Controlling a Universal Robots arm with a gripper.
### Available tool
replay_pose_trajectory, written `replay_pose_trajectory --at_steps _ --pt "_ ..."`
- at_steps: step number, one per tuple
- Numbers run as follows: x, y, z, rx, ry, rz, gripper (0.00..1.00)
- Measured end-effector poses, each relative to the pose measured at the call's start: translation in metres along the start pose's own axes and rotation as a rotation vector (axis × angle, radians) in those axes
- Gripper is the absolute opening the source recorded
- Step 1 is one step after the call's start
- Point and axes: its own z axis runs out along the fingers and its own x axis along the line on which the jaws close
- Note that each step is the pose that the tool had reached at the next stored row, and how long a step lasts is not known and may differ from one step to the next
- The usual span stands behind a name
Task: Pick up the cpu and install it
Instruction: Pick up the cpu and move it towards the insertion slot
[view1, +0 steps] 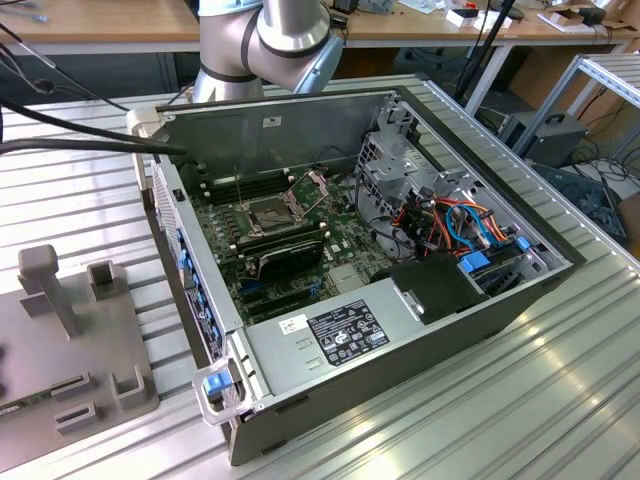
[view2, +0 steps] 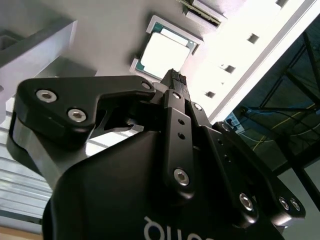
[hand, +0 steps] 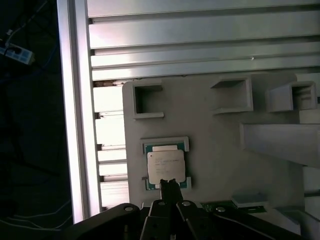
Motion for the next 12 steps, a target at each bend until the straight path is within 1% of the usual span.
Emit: replay_pose_trajectory --at_steps 1,2,6,9,11,12 --pt "-0.0001 -0.0004 0.0025 -0.0001 -0.0001 0.000 0.11" --pt "-0.0001 -0.0005 0.0036 0.0000 -0.0001 0.000 0.11" --pt "-0.0001 -0.0005 0.0040 0.0000 0.0001 0.000 0.11" --pt "-0.0022 -0.0005 0.0049 0.0000 -0.0001 0.000 0.11" --pt "-0.0028 -0.0006 0.0064 0.0000 0.0000 0.000 0.11" --pt "-0.0033 -0.0011 0.0084 0.0000 0.0000 0.000 0.11"
